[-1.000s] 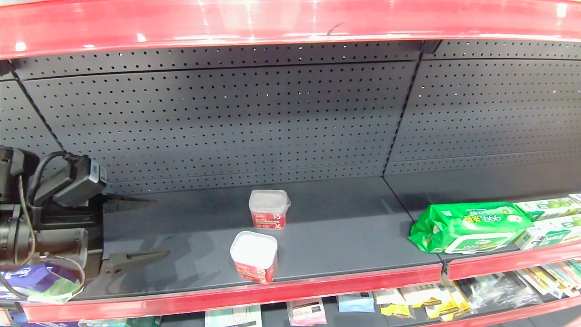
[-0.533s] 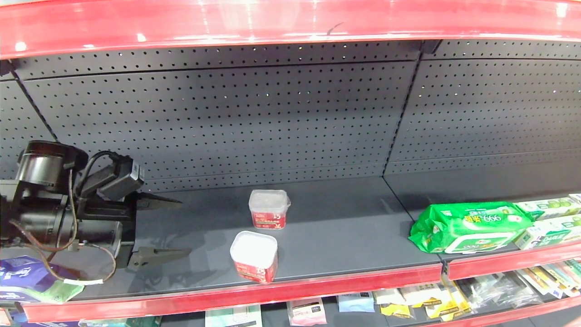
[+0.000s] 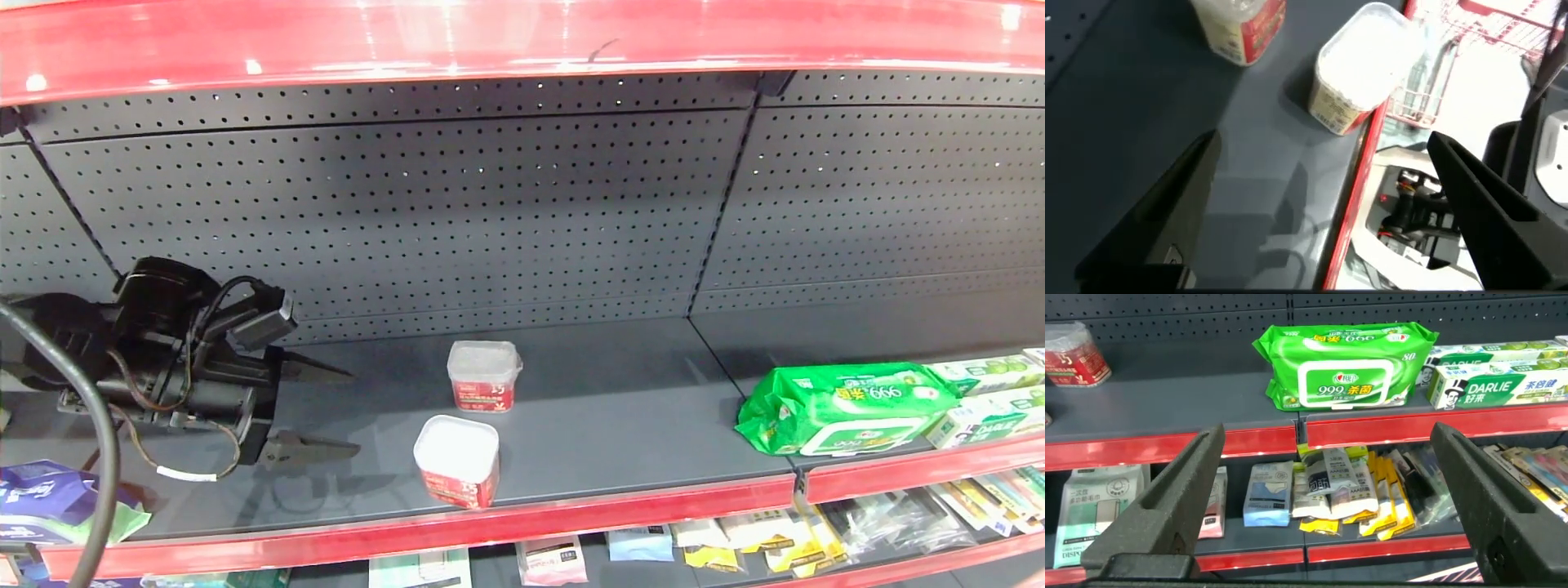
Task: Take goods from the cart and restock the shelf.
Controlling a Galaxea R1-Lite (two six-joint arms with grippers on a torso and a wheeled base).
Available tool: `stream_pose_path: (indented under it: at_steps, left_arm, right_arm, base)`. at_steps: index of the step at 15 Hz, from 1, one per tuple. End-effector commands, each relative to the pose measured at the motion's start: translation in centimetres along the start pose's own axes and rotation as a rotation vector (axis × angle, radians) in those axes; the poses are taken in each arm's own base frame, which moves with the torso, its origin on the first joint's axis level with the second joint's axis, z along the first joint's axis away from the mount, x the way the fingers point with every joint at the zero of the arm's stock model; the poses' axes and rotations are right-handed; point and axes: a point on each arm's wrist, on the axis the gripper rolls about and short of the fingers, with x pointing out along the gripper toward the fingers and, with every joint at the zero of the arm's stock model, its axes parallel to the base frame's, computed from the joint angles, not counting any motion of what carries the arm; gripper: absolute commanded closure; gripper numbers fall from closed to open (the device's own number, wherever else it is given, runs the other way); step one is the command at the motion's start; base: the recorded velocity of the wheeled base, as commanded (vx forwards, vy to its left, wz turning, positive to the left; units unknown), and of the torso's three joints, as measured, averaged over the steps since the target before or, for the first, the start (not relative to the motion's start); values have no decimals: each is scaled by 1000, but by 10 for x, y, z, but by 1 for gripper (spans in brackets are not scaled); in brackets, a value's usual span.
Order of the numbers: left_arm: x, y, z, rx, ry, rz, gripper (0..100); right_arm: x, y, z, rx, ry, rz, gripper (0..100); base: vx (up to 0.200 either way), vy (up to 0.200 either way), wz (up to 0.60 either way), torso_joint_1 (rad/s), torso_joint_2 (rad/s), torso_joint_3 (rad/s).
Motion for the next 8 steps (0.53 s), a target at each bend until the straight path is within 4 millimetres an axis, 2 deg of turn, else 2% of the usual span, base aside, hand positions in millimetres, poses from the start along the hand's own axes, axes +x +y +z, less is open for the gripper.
stream_pose_path:
  at_steps: [1, 3, 8]
  left_arm:
    - [4, -2, -7, 9, -5, -68, 0]
    - [5, -2, -8, 28, -6, -83, 0]
    - [28, -8, -7, 83, -53, -178, 0]
  right_arm:
    - [0, 0, 0, 0, 0, 1, 0]
    - [0, 0, 0, 0, 0, 1, 0]
    - [0, 0, 0, 0, 0, 1, 0]
  base:
    - [0, 0, 0, 0, 0, 0]
    - [0, 0, 0, 0, 0, 0]
    - [0, 0, 0, 0, 0, 0]
